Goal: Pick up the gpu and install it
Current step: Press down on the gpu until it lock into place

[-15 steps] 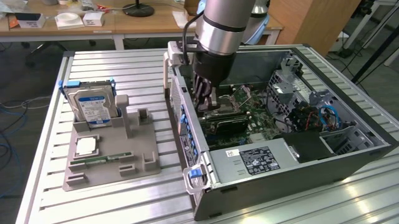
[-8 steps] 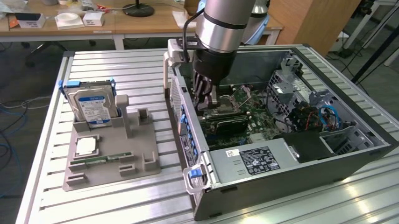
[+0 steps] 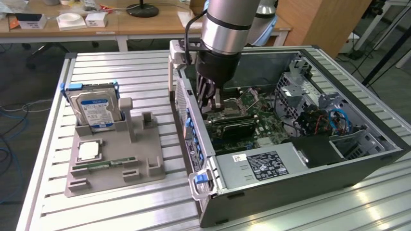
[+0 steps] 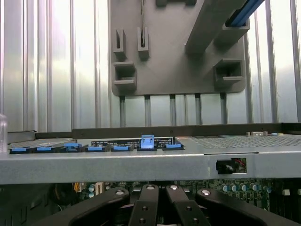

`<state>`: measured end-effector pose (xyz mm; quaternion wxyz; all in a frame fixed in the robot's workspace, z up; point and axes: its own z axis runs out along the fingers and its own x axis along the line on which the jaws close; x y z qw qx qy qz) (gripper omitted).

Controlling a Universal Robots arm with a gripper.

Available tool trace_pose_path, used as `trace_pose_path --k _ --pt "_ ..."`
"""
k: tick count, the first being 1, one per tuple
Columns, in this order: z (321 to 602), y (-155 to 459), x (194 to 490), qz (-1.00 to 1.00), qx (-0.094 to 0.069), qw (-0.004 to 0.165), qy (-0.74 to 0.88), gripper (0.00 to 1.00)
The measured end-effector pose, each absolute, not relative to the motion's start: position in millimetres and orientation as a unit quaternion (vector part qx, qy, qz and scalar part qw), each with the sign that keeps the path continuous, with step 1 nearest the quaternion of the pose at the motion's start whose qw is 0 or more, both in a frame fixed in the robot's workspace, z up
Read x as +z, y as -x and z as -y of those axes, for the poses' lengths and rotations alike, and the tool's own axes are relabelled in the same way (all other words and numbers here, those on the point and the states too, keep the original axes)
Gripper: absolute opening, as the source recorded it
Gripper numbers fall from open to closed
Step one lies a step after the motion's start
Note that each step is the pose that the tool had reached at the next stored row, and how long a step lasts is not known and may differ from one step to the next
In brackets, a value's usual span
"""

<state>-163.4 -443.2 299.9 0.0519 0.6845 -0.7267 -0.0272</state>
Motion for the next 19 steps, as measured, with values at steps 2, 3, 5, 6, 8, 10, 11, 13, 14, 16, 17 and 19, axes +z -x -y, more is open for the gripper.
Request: trace_pose_path --k 2,3,5,6,8,10,11,13,14,16,17,19 --pt "443.2 163.4 298.9 0.727 -0.027 0.052 -0.684 0.11" --pt "443.2 163.4 298.4 0.727 -0.027 0.052 -0.684 0.11" --pt "443.2 163.4 297.5 0.727 -0.027 0.052 -0.684 0.11" --pt "443.2 163.4 297.2 0.727 -0.027 0.052 -0.684 0.11" --pt "443.2 163.4 297.1 0.727 -0.027 0.052 -0.684 0.11" --pt "443.2 163.4 296.9 0.727 -0.027 0.051 -0.684 0.11" --pt "443.2 163.4 296.9 0.727 -0.027 0.052 -0.684 0.11" --pt "443.2 163.4 296.9 0.727 -0.027 0.051 -0.684 0.11" --pt "443.2 163.4 296.9 0.727 -0.027 0.051 -0.684 0.11" --pt "443.2 163.4 296.9 0.727 -0.027 0.051 -0.684 0.11" --pt "443.2 163.4 296.9 0.727 -0.027 0.051 -0.684 0.11" --pt "443.2 163.4 296.9 0.727 -0.027 0.051 -0.684 0.11"
